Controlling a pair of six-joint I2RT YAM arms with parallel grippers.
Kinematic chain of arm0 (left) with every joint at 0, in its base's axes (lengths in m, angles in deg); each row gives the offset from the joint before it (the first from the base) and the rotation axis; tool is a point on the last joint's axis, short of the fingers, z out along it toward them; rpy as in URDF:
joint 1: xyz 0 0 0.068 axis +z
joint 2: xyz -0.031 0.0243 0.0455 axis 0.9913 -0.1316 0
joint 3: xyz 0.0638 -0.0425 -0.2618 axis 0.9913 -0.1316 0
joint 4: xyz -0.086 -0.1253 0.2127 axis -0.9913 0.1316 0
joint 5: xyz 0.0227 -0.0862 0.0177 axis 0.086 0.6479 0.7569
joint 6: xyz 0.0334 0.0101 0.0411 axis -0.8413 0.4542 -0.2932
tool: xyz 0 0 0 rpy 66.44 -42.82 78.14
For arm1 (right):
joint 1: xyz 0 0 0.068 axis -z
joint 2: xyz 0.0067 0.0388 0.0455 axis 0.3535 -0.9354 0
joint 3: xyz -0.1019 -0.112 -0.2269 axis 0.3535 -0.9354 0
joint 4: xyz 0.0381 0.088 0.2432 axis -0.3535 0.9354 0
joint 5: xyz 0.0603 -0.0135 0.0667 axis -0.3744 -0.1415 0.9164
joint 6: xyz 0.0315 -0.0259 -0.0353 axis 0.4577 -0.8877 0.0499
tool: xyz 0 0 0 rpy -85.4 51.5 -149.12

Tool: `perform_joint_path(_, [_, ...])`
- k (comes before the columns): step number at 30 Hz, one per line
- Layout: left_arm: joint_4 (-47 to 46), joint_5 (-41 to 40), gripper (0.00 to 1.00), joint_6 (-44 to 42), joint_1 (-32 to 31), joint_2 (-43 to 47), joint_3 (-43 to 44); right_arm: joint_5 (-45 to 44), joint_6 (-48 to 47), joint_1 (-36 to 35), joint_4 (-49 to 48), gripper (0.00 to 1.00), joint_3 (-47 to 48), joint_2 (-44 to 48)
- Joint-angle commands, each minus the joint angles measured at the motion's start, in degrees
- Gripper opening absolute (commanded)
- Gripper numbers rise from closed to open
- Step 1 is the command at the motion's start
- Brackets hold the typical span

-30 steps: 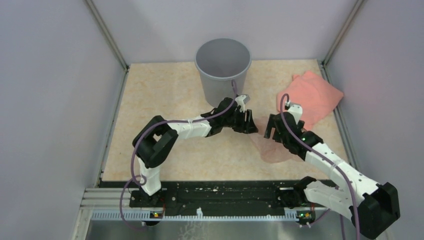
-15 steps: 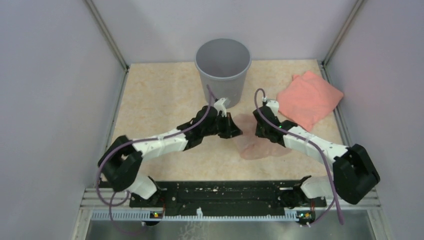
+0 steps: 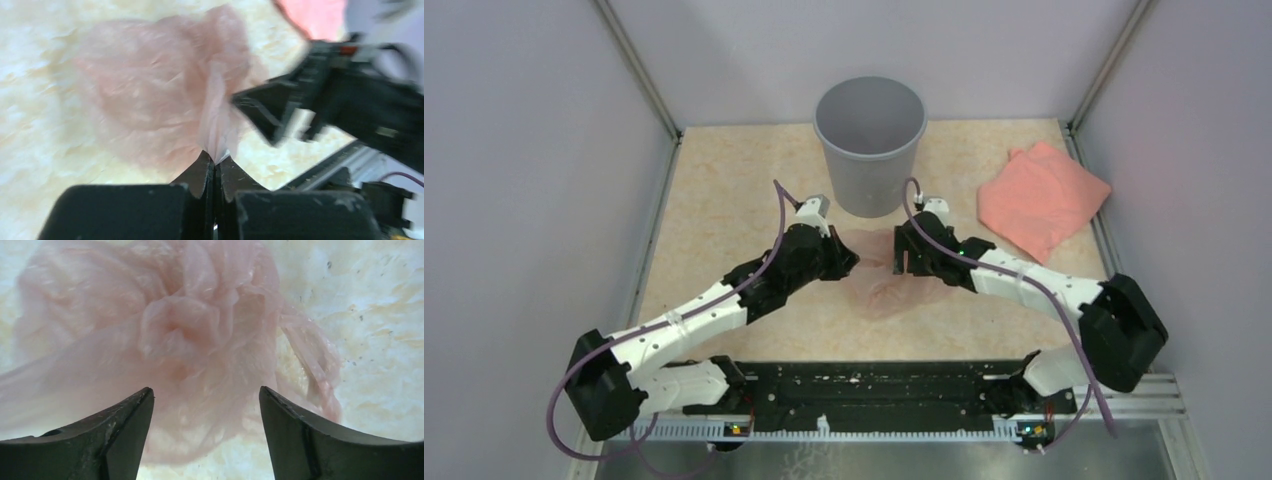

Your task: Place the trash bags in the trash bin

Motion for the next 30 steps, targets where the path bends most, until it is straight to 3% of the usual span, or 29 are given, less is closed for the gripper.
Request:
perform_joint_path(1, [8.05,-8.33,0.00,0.63,0.64,-0.21,-0.01,-0.96,-1.48,-1.11,4.45,0.81,1.86,11.16])
perform_joint_path(4, [9.01,-8.12,0.00,0.64,1.91,1.28,-2.58,-1.29,-2.33,0.56,5.52,0.83,-0.43,16.60])
perform_joint_path(8, [10.91,-7.26,0.00,0.28,4.62,3.94,-4.54,4.05,-3.71,9.17,4.16,0.75,-5.19,20.19])
perform_joint_path(14, [12.32,-4.14,0.00,-1.60,8.68,6.22,-5.02,10.11,-6.77,18.48,-6.25,0.69,-12.11,19.43])
perform_joint_path(21, [12.33,0.31,0.00,-3.28,12.45,5.83,-4.92,15.79,-8.67,19.36,-17.58,0.69,-16.75,14.15])
perform_joint_path(30, [12.20,3.41,0.00,-5.00,15.17,4.55,-3.84,18.72,-9.02,19.10,-25.42,0.67,-18.43,5.31])
